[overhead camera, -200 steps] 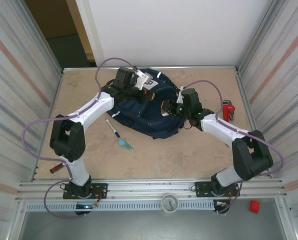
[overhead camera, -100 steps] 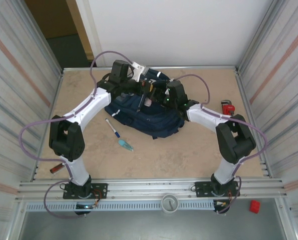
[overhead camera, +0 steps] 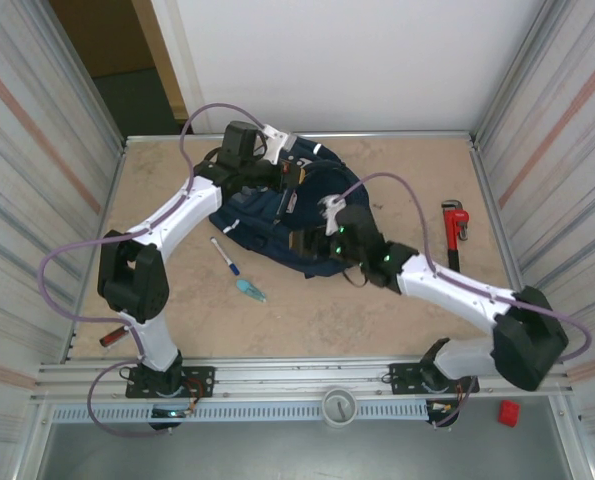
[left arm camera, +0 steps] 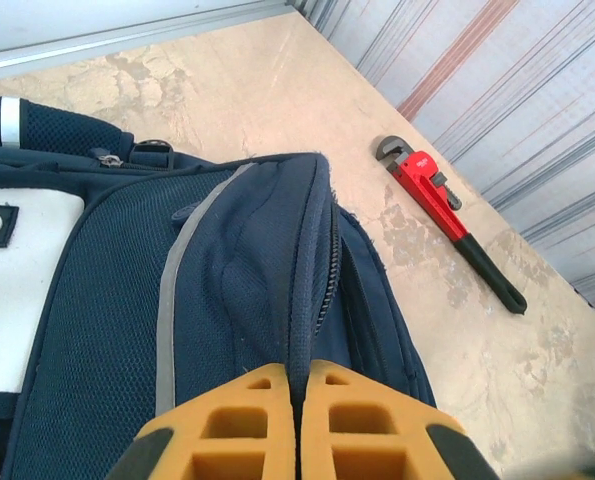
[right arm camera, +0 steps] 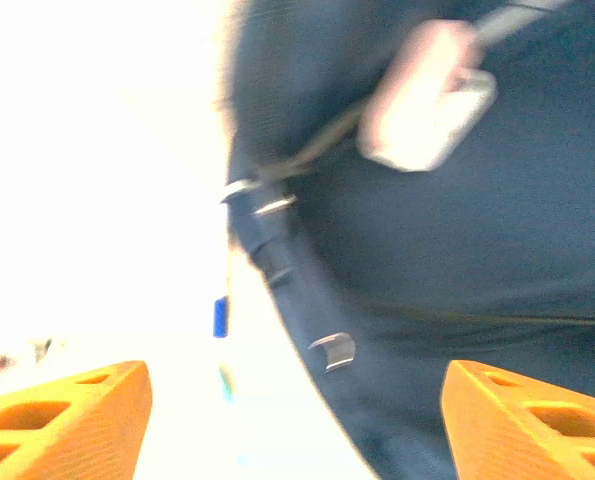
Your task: Pack the student bag
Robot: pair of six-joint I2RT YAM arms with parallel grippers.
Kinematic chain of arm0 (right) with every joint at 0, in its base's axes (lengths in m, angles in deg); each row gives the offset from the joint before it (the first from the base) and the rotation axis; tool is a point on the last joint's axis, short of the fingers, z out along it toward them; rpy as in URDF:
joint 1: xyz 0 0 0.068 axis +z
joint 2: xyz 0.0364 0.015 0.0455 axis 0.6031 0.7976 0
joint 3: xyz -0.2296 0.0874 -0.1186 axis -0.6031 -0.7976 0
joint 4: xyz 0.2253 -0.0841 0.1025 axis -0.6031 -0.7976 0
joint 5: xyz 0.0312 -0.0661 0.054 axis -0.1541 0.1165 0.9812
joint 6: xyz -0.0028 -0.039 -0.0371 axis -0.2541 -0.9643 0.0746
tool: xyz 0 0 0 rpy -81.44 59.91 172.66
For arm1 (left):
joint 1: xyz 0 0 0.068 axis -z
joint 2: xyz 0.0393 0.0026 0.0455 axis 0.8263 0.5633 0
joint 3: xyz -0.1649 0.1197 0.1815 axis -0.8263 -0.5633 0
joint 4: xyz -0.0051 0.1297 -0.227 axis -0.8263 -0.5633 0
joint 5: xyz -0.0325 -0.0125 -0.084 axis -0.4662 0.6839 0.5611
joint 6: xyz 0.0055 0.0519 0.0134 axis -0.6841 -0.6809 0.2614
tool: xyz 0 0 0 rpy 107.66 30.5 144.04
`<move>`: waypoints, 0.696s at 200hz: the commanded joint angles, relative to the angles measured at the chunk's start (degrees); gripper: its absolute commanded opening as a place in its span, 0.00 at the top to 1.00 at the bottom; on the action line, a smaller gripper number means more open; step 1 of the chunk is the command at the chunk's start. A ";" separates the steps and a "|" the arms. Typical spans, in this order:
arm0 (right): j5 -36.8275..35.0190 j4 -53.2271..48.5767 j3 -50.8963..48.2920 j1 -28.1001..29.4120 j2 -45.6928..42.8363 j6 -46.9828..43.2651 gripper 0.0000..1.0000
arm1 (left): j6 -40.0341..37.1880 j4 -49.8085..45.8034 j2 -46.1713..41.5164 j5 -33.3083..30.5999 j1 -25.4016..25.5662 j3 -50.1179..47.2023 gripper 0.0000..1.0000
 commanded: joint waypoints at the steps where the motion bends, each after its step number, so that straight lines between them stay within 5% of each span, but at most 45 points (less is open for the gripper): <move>1: -6.25 -4.99 0.08 6.02 2.00 -14.49 0.21 | -0.23 6.07 -1.02 1.87 -0.36 0.04 1.00; 39: -6.55 -4.35 9.06 14.61 19.75 -21.04 0.16 | -0.13 5.09 -0.96 1.84 -0.02 -0.44 1.00; 88: -4.93 -4.53 22.13 15.85 40.71 -23.39 0.17 | -1.70 2.96 -1.74 1.29 0.35 -0.73 1.00; 139: -4.32 -6.00 24.84 15.91 46.44 -23.24 0.54 | -2.74 2.25 -2.81 1.15 0.43 -1.25 1.00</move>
